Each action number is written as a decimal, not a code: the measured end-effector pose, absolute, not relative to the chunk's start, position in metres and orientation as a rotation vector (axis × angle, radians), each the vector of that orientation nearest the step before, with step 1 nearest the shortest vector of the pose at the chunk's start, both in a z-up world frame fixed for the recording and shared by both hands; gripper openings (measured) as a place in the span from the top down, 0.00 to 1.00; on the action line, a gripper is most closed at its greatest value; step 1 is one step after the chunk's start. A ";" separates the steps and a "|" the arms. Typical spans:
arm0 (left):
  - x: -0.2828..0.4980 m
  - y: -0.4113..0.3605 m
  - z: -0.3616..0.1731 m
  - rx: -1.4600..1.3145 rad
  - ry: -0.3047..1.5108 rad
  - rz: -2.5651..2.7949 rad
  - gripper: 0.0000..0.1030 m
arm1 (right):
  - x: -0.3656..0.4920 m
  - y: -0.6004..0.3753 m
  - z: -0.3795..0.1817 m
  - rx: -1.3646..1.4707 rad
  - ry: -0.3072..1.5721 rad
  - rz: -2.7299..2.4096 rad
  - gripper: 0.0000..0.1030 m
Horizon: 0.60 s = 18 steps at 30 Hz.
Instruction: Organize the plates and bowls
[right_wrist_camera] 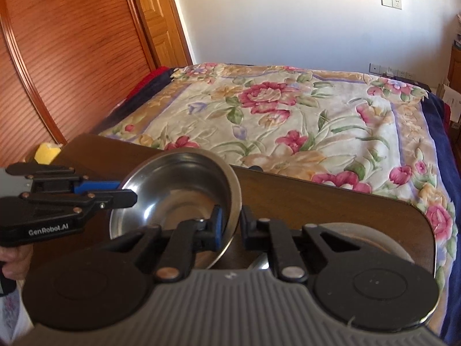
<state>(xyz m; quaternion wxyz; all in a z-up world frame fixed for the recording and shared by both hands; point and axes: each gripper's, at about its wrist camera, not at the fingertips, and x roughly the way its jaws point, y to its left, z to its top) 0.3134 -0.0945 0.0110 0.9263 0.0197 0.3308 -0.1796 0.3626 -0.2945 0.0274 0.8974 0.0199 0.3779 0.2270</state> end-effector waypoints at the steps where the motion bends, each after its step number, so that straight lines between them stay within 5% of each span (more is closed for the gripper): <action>1: 0.312 -0.094 0.012 0.042 0.675 -0.371 0.88 | 0.362 -0.296 0.028 0.053 0.783 0.470 0.89; 18: 0.263 -0.092 0.055 0.063 0.556 -0.393 0.89 | 0.317 -0.296 0.072 0.037 0.654 0.447 0.91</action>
